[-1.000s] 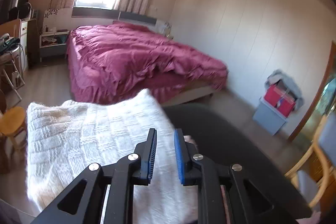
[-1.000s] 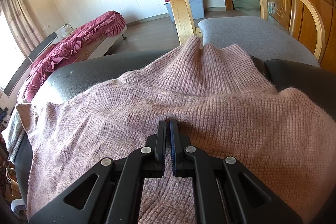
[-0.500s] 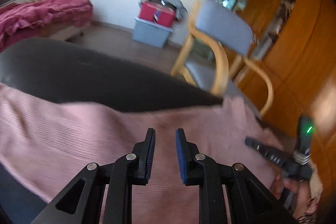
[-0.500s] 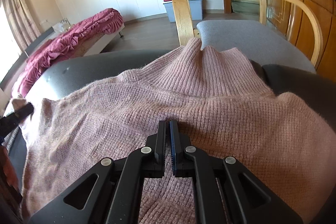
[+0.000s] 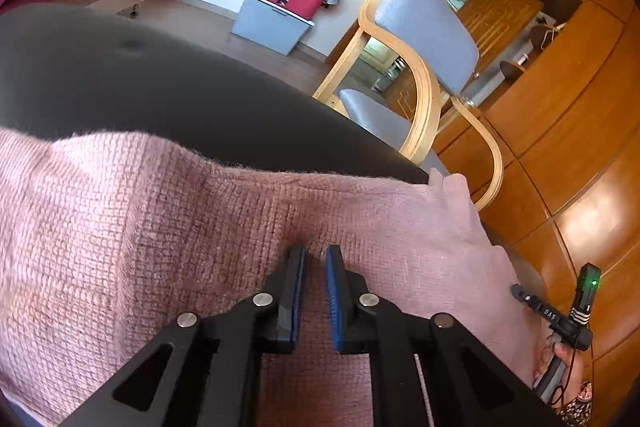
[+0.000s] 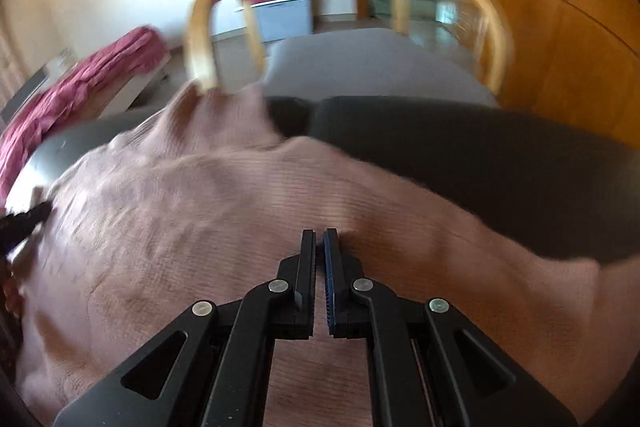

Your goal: Fold clothes

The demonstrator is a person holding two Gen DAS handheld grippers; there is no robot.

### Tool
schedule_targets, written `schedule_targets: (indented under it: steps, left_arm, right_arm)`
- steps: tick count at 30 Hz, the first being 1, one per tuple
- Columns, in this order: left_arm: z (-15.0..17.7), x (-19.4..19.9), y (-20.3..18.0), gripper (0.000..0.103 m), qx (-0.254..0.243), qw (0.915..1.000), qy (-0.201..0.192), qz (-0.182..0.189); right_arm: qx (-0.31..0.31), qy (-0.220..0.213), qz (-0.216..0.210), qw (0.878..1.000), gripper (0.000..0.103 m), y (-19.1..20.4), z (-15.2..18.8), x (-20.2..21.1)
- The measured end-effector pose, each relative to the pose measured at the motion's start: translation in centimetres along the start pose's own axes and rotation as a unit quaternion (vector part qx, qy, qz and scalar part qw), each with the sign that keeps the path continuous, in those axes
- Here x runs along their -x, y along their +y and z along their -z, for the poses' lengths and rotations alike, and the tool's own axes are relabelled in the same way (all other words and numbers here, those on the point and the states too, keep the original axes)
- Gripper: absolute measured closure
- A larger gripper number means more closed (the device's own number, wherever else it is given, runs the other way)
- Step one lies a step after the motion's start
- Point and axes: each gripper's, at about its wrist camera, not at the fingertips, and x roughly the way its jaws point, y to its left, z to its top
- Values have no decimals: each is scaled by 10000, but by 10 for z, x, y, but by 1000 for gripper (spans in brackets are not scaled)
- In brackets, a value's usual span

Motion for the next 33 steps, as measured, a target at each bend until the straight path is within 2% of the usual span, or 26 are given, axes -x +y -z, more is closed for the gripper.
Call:
schedule_targets:
  steps: [2,5,6,8,9,12,15,18,21,23,27,33]
  left_arm:
    - [-2,-2,0,94,-1,10000,35,62]
    - [-4,1,-7,94,-102,9998,67,-133]
    - [-5,1,-10,94,-145,9996,78,-211]
    - [-6,2,-32,90,-422,9968,28,-674]
    - [-6,2,-45,84,-570,9950,-48,-818]
    - [-3,-5,-90,82,-1165,9908,-309,-615]
    - [1,-27,-111,82,-1465,9876,-305,-480]
    - [2,-46,-99,82,-1188,9924,44,-304]
    - [-1,-48,-71,82,-570,9980,132,220]
    - [-2,-47,-60,84,-311,9985,126,429]
    - [1,-50,-63,85,-364,9985,108,385]
    - [0,-48,-62,85,-284,9985,99,465]
  right_arm:
    - [-125,26,134,9998,99,-15,3,-1]
    - [-309,66,-14,9995,99,-25,3,-2]
    - [-222,105,53,9997,99,-22,1,-2]
    - [89,82,145,9998,99,-6,-6,1]
    - [205,-51,-19,9998,99,4,-10,6]
    - [596,-311,-554,9962,99,46,-22,9]
    - [887,-221,-945,9913,99,86,-29,-10]
    - [1020,-58,-1126,9884,99,115,-32,-32]
    - [974,120,-1106,9890,99,116,-34,-47]
    - [752,82,-921,9929,103,103,-38,-49]
    - [383,28,-861,9955,103,81,-37,-48]
    - [677,90,-1079,9918,101,119,-51,-61]
